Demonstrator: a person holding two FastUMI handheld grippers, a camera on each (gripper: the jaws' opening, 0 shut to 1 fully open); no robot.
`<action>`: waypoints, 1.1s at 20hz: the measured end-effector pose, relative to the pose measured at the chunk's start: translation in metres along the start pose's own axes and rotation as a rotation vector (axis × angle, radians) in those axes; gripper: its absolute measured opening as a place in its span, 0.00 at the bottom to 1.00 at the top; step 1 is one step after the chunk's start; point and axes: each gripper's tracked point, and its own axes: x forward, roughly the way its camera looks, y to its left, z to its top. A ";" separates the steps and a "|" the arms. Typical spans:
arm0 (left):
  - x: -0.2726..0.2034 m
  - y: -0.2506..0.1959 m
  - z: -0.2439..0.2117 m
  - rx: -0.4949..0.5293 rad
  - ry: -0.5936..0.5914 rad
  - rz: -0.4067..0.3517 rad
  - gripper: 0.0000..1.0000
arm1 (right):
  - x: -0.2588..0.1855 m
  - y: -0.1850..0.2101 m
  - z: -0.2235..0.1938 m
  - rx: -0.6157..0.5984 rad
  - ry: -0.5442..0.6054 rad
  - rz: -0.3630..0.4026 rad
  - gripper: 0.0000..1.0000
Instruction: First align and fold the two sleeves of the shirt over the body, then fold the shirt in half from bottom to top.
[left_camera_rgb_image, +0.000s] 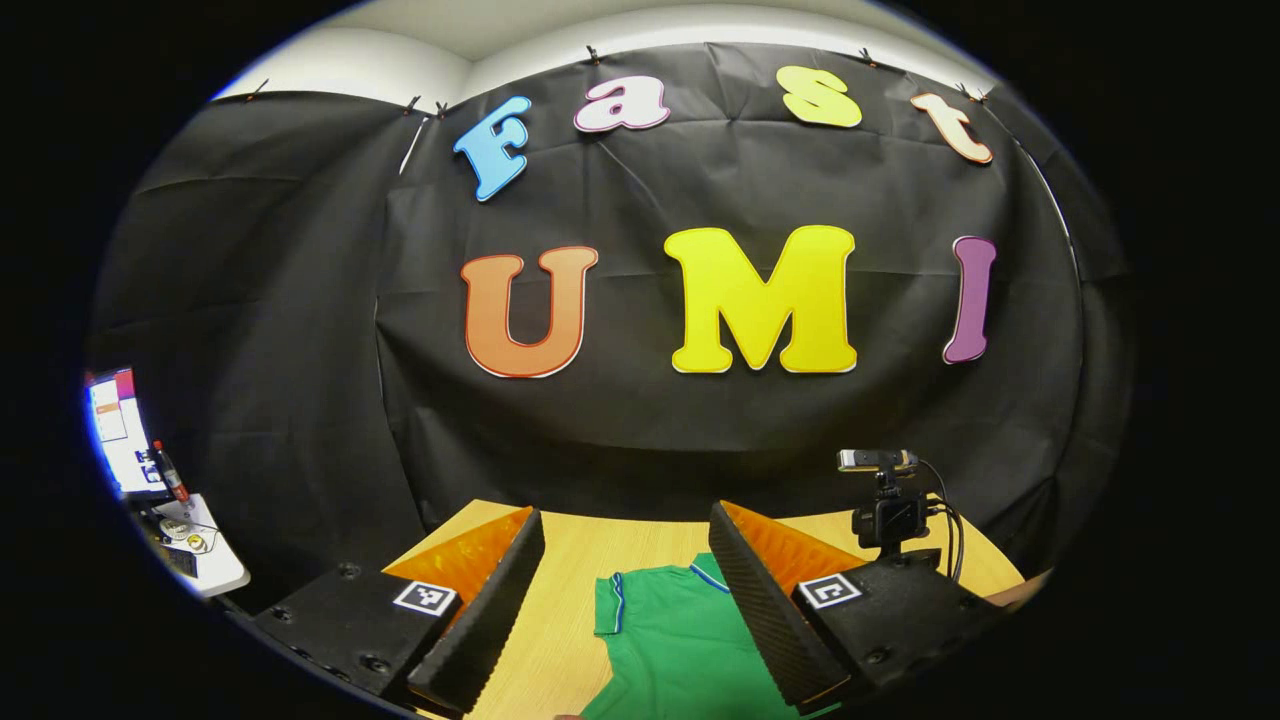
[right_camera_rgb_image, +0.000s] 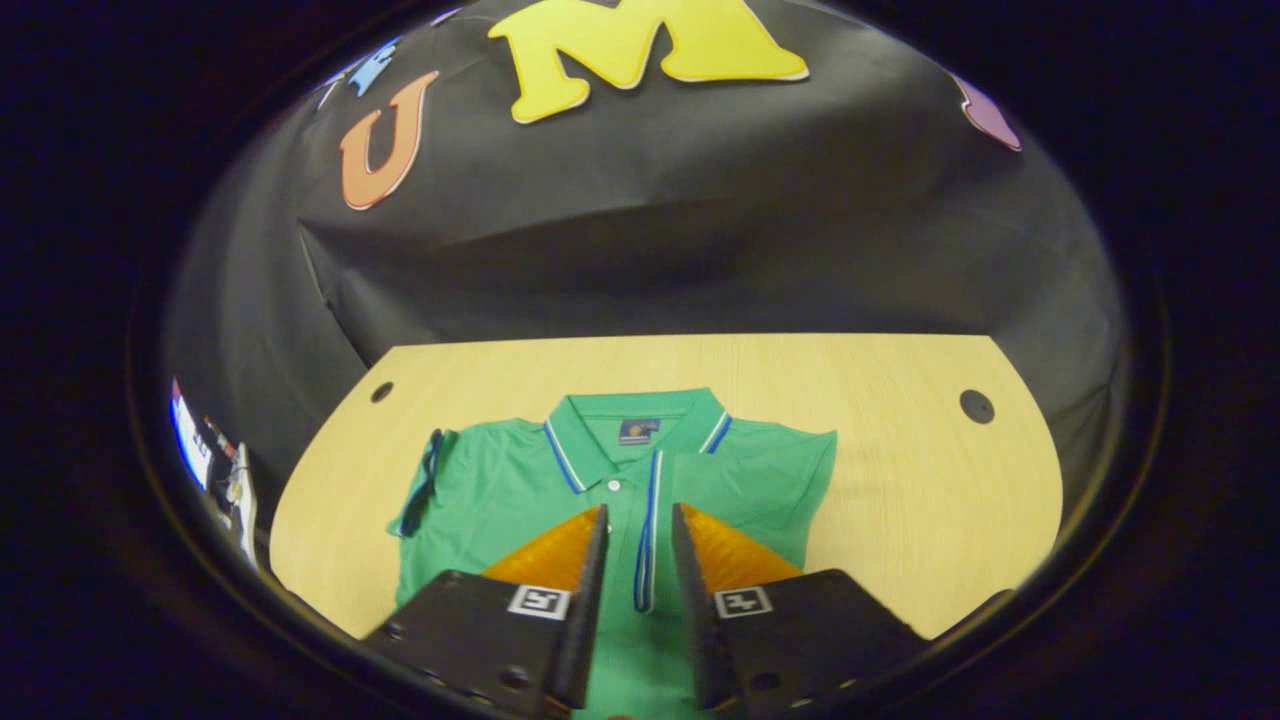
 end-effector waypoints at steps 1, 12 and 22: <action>-0.001 0.000 0.000 -0.001 -0.001 -0.002 1.00 | -0.007 0.002 0.006 -0.006 -0.023 -0.002 0.50; 0.023 0.010 -0.028 -0.035 0.047 -0.069 1.00 | -0.152 -0.003 0.055 -0.067 -0.279 -0.091 0.96; 0.086 0.008 -0.109 -0.004 0.213 -0.141 1.00 | -0.292 -0.013 0.065 -0.121 -0.462 -0.231 0.96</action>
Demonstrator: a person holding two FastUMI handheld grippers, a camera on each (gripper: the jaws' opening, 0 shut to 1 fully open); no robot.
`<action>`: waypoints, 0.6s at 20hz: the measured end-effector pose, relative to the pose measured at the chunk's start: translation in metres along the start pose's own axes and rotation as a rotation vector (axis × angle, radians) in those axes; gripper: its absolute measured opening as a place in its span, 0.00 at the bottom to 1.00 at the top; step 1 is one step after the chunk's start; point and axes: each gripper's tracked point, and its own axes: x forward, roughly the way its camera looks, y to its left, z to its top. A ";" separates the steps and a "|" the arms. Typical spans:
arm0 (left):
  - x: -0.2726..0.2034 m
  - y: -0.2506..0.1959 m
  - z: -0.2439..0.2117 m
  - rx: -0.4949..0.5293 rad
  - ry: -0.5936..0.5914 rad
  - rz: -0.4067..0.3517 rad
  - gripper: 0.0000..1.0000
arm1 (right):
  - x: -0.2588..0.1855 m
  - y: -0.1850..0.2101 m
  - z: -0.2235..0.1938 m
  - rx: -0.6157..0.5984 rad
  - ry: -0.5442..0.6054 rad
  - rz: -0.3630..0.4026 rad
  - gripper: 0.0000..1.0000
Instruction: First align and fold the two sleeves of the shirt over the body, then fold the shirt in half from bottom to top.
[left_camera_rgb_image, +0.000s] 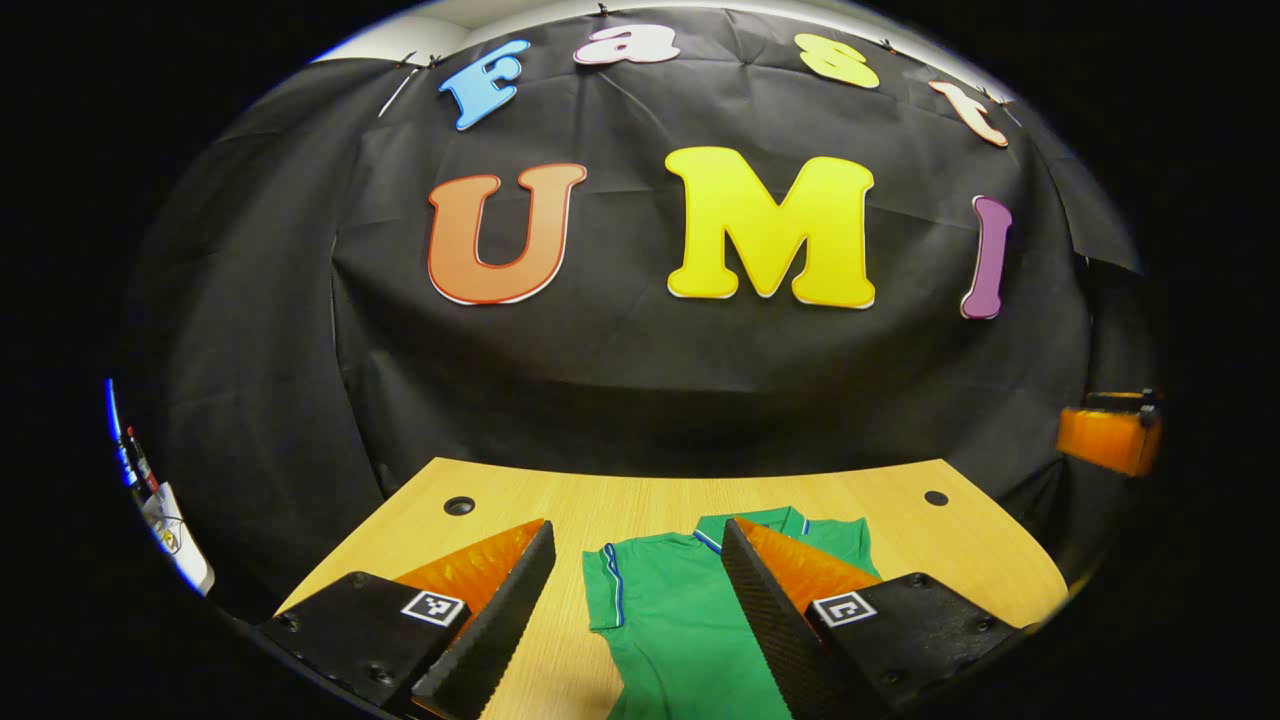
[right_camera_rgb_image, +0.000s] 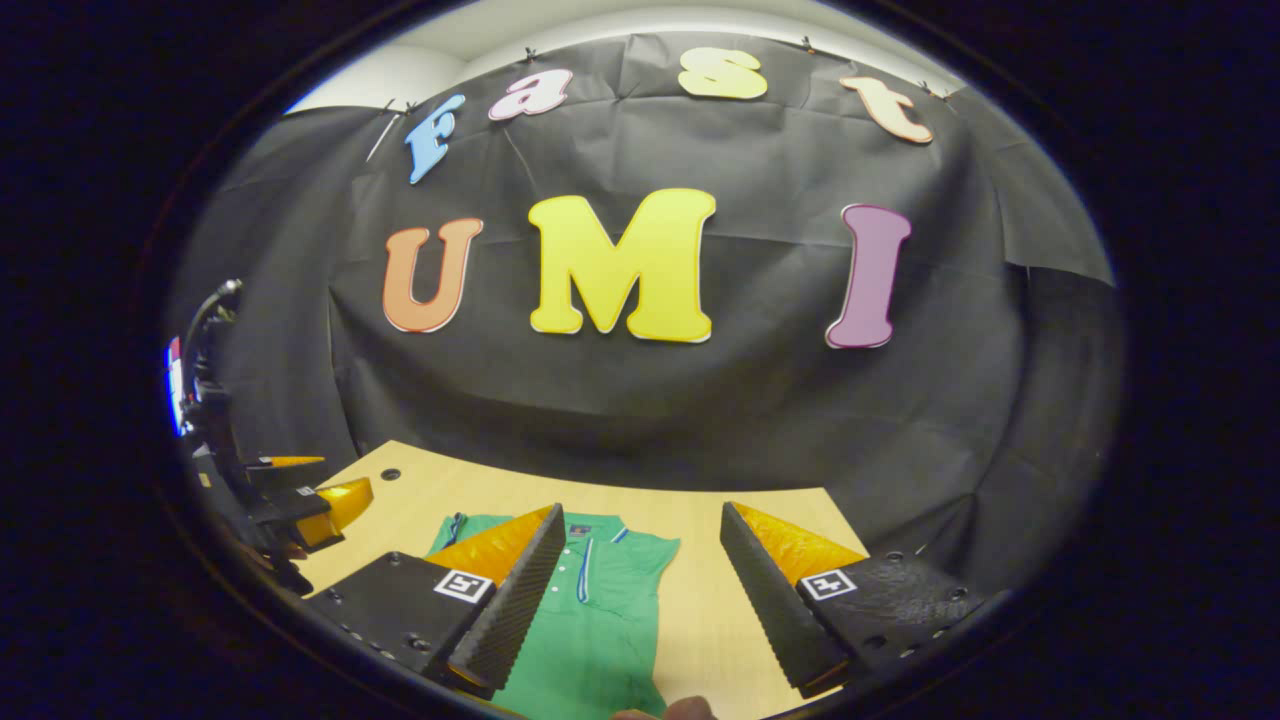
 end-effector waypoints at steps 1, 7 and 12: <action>0.008 0.000 -0.006 0.003 0.014 -0.002 1.00 | -0.007 -0.003 0.001 -0.004 -0.005 -0.015 0.96; 0.056 0.008 -0.054 0.023 0.095 -0.008 1.00 | -0.025 -0.014 -0.011 -0.030 0.024 -0.075 0.96; 0.096 0.020 -0.101 0.000 0.180 0.004 1.00 | -0.026 -0.016 -0.025 -0.045 0.063 -0.099 0.95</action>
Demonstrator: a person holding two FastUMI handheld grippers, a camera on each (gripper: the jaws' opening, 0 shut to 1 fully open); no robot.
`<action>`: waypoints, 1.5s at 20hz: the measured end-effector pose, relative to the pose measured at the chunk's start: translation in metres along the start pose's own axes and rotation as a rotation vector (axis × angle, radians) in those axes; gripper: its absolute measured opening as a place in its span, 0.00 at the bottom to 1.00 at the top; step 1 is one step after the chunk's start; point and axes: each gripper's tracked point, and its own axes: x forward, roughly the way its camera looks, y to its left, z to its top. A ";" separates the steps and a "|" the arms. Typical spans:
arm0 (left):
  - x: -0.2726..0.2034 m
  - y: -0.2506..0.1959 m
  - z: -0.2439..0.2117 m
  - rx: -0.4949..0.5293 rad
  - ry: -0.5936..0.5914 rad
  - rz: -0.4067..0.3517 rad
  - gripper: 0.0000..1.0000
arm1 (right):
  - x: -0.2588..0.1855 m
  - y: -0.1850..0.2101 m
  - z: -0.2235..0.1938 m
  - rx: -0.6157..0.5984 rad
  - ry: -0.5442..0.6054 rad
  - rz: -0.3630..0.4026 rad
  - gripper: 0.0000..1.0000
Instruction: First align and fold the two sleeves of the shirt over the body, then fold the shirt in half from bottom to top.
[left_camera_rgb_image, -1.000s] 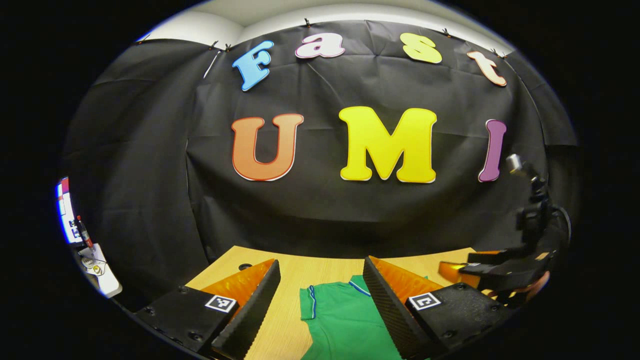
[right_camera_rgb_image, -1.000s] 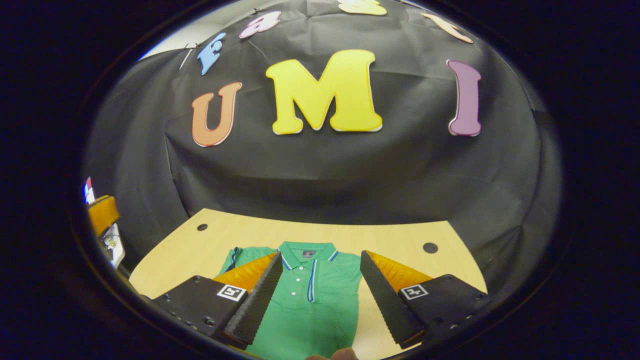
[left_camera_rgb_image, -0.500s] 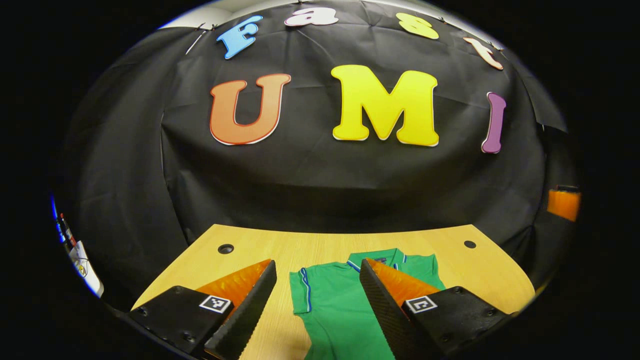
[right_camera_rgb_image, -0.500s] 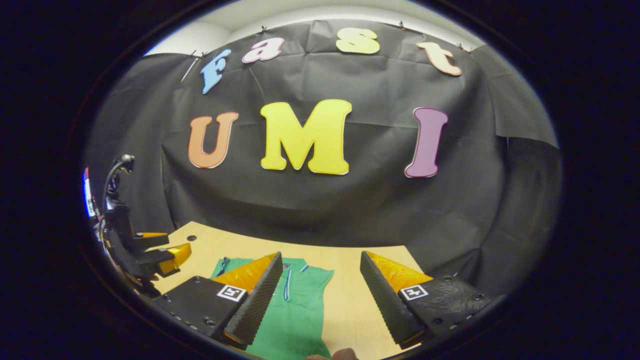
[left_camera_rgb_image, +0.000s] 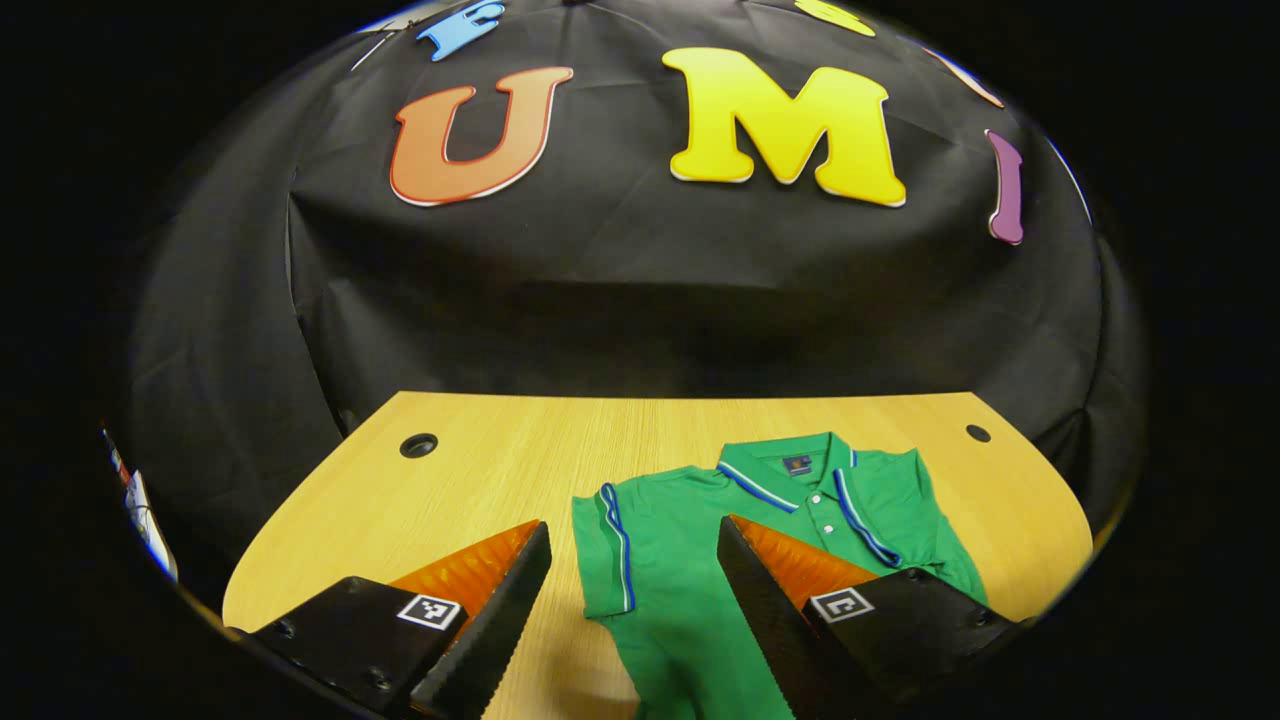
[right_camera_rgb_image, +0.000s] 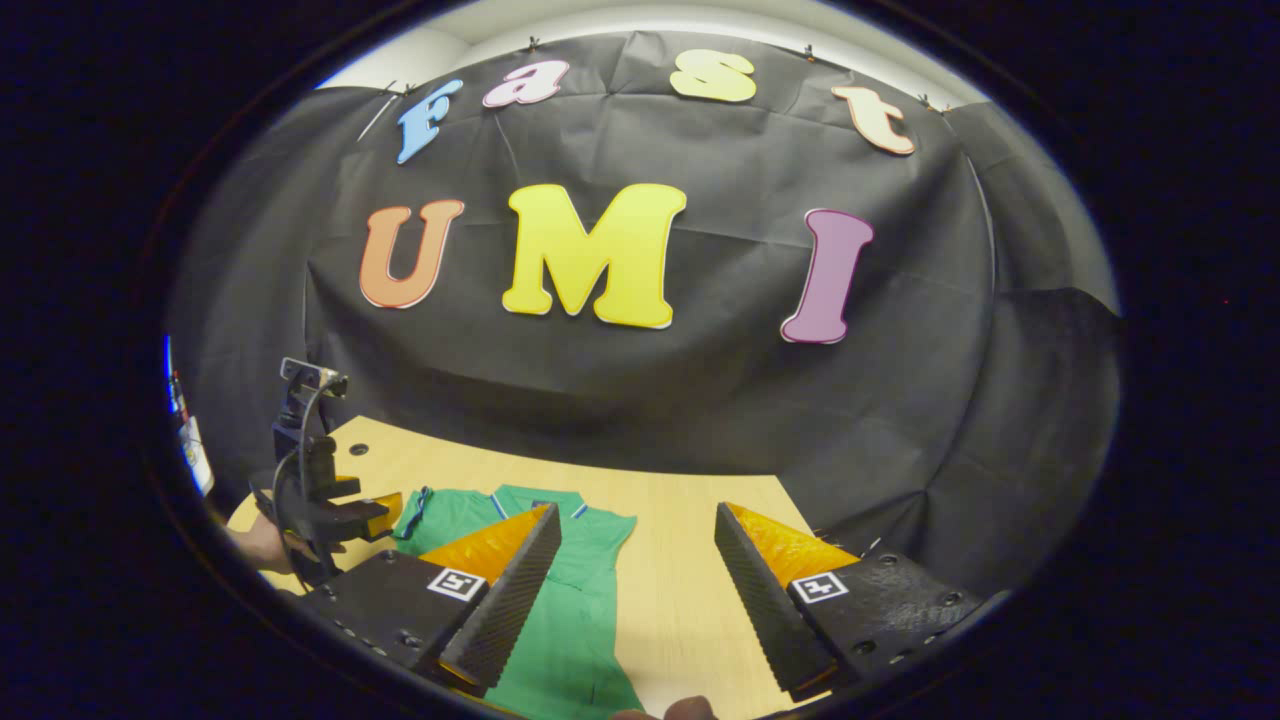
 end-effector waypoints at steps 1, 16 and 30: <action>0.010 0.002 -0.007 0.005 0.014 0.002 1.00 | 0.002 0.001 -0.003 -0.001 0.009 -0.002 0.93; 0.082 0.016 -0.071 0.072 0.151 -0.042 0.95 | 0.034 0.019 -0.031 -0.013 0.131 -0.007 0.95; 0.075 0.027 -0.059 -0.037 0.126 -0.069 0.07 | 0.049 0.050 -0.031 0.015 0.164 0.054 0.95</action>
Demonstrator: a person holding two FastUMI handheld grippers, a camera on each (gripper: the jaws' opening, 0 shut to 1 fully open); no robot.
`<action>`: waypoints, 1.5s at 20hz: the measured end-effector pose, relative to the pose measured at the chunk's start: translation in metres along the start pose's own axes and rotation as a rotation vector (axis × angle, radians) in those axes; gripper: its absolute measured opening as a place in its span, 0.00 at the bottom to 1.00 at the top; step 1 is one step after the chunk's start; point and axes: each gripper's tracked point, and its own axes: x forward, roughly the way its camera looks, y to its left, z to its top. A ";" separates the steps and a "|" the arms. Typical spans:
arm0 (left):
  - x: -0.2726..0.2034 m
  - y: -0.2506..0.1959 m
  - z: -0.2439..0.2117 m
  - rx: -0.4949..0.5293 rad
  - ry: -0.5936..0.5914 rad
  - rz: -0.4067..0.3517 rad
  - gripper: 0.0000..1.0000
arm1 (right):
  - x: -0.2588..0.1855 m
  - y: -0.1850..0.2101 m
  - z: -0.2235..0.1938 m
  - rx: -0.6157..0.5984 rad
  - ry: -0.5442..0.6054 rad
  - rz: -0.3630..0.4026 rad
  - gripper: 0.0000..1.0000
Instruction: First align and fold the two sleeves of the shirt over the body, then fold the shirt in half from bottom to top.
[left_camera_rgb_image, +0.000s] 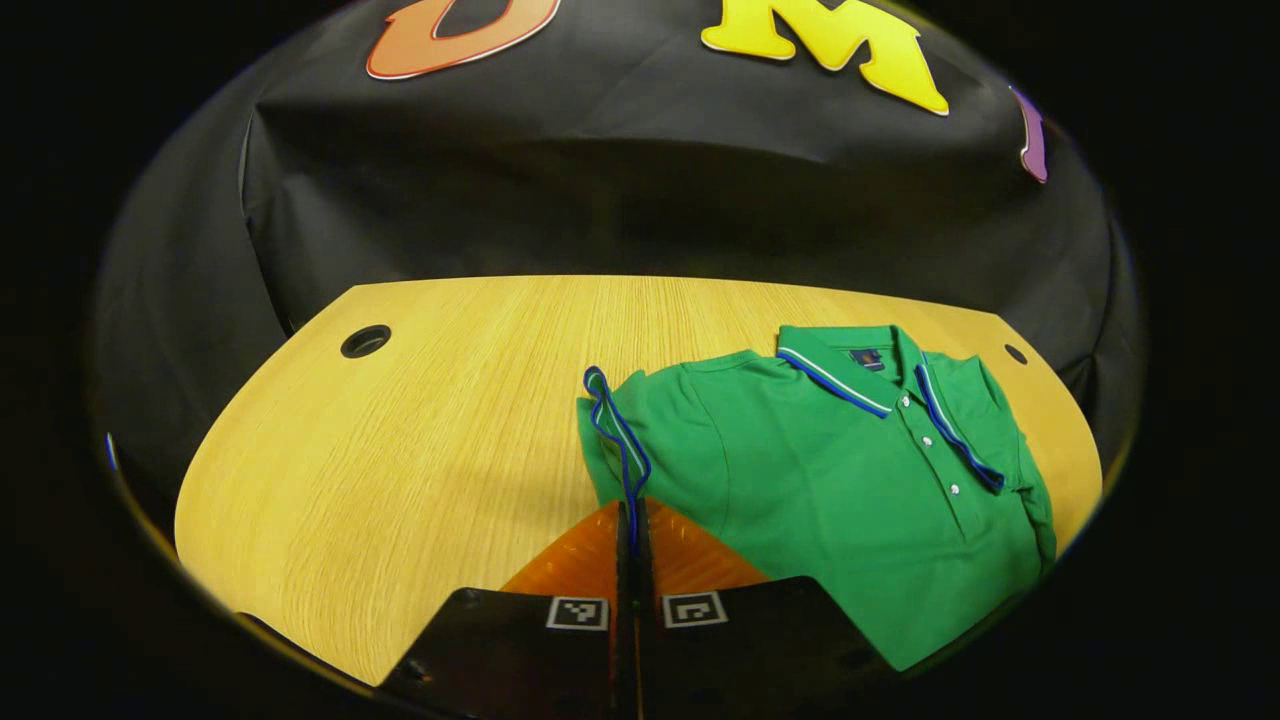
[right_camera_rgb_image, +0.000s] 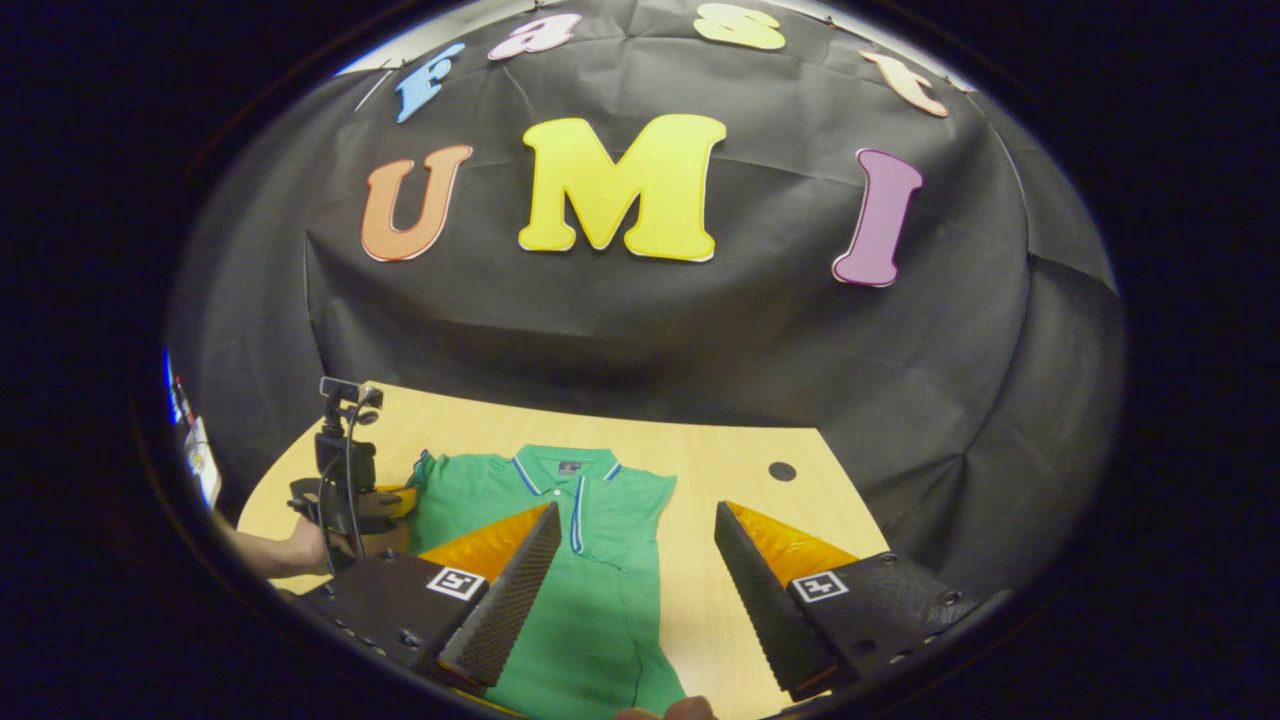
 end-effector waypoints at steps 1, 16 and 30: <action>-0.001 -0.001 0.005 -0.003 -0.006 -0.006 0.06 | 0.000 0.001 0.001 0.001 -0.002 0.002 0.95; -0.035 -0.133 0.067 0.034 -0.057 -0.114 0.06 | -0.047 -0.054 0.008 0.037 -0.089 -0.061 0.95; -0.053 -0.174 0.071 0.062 -0.091 -0.077 1.00 | -0.057 -0.072 -0.010 0.068 -0.064 -0.035 0.97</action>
